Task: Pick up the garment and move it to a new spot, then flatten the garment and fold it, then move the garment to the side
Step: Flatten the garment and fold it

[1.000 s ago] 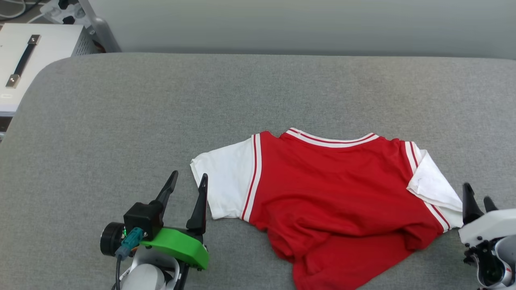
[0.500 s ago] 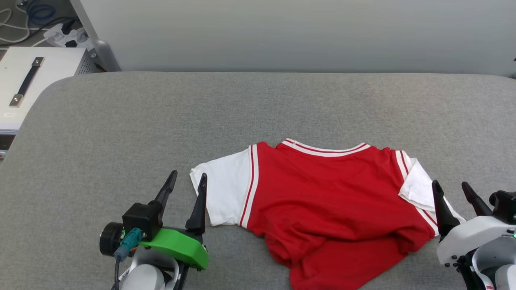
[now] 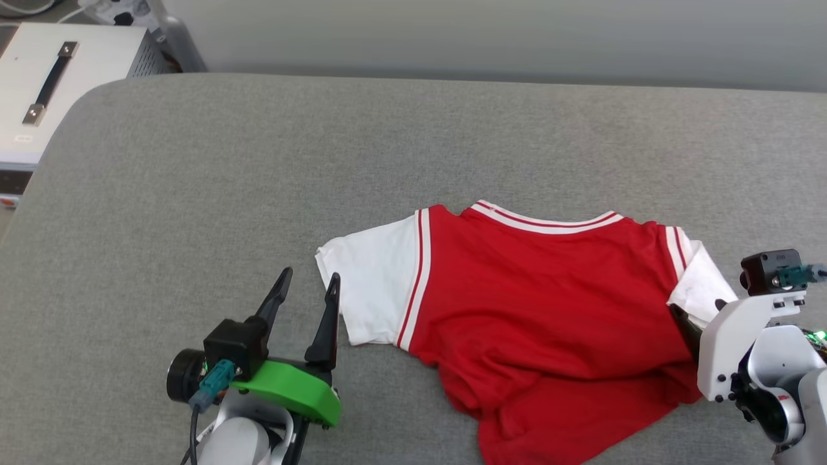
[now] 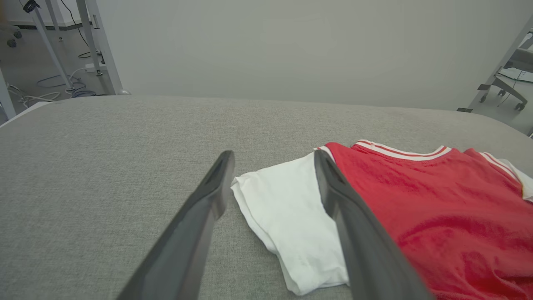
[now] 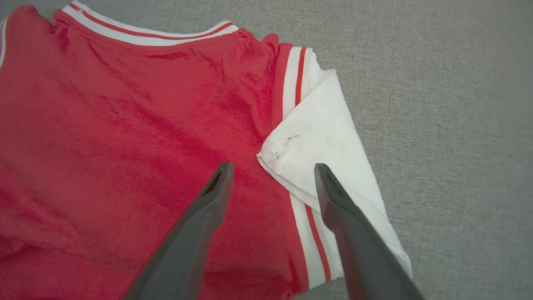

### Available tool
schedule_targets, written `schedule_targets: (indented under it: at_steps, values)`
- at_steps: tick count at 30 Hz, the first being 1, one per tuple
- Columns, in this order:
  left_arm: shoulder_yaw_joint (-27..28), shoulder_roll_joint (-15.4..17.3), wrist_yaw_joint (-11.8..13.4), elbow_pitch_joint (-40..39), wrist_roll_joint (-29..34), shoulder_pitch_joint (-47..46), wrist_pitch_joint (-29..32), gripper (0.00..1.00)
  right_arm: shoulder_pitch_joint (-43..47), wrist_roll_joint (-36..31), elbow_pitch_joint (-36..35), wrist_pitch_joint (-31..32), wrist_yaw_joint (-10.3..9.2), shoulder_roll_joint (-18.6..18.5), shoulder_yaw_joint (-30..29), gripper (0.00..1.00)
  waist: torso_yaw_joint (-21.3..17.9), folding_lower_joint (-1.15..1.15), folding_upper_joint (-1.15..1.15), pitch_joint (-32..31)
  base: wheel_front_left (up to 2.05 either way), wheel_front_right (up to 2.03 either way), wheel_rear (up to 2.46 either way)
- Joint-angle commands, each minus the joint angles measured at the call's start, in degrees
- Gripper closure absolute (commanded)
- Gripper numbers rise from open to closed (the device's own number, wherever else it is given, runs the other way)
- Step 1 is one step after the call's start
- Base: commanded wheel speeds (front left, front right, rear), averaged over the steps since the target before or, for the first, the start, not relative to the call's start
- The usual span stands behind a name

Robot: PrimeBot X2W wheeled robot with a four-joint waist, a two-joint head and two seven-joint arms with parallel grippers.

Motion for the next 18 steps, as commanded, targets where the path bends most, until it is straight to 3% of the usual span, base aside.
schedule_targets:
  at_steps: [1, 6, 15, 16, 17, 18]
  values:
    - [-0.2, -0.4, -0.3, 0.1, -0.4, -1.7, -0.3, 0.0, -1.2, 0.3, 0.7, 1.7, 0.01, -0.6, 0.2, 0.0, 1.2, 0.0, 0.0, 1.4, 0.0, 0.0, 0.0]
    - [-0.5, -0.5, -0.3, 0.5, -0.4, -2.4, -0.3, 0.0, -3.1, 0.1, 2.5, 4.3, 0.01, -0.9, -0.2, 0.0, 2.2, 0.0, 0.0, 2.6, 0.0, 0.0, 0.0]
    - [-0.4, -0.5, -0.3, 0.5, -0.4, -3.0, -0.3, 0.0, -4.7, -0.3, 5.4, 3.0, 0.01, -0.5, -0.6, 0.0, 2.7, 0.0, 0.0, 3.9, 0.0, 0.0, 0.0]
    - [-0.5, -0.5, -0.3, 0.5, -0.4, -3.1, -0.3, 0.0, -4.9, -0.3, 5.6, 2.9, 0.01, -0.5, -0.6, 0.13, 2.7, 0.0, 0.0, 4.0, 0.0, 0.0, 0.0]
    - [-0.5, -0.5, -0.3, 0.6, -0.4, -3.2, -0.3, 0.0, -5.1, -0.3, 5.9, 2.7, 0.01, -0.5, -0.6, 0.5, 2.6, 0.0, 0.0, 4.1, 0.0, 0.0, 0.0]
    - [-0.5, -0.5, -0.3, 0.7, -0.3, -3.2, -0.3, 0.0, -5.2, -0.4, 6.1, 2.6, 0.01, -0.4, -0.6, 0.75, 2.6, 0.0, 0.0, 4.1, 0.0, 0.0, 0.0]
